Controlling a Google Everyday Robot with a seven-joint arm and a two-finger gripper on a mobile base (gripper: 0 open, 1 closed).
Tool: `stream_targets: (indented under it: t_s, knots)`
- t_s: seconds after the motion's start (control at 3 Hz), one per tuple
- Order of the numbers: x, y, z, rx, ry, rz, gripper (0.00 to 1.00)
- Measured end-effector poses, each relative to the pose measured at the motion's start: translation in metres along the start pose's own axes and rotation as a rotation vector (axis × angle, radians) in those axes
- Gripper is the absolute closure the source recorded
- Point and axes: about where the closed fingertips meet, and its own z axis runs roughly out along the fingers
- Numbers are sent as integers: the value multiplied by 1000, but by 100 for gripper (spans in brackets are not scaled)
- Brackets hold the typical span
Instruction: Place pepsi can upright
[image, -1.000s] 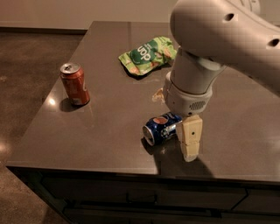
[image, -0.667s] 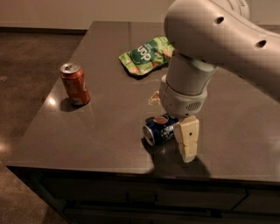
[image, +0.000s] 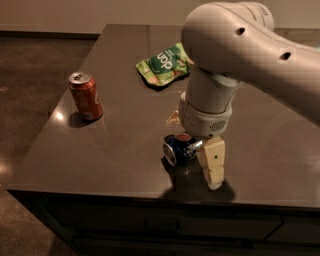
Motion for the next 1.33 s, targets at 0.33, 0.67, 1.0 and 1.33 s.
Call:
stream_targets:
  t_s: [0.33, 0.67, 1.0, 1.33]
  knots:
    - [-2, 0, 4, -14, 8, 5, 15]
    - [-3, 0, 4, -23, 8, 16, 38]
    - [-1, -2, -3, -25, -12, 57, 70]
    - [2, -8, -21, -17, -64, 107, 93]
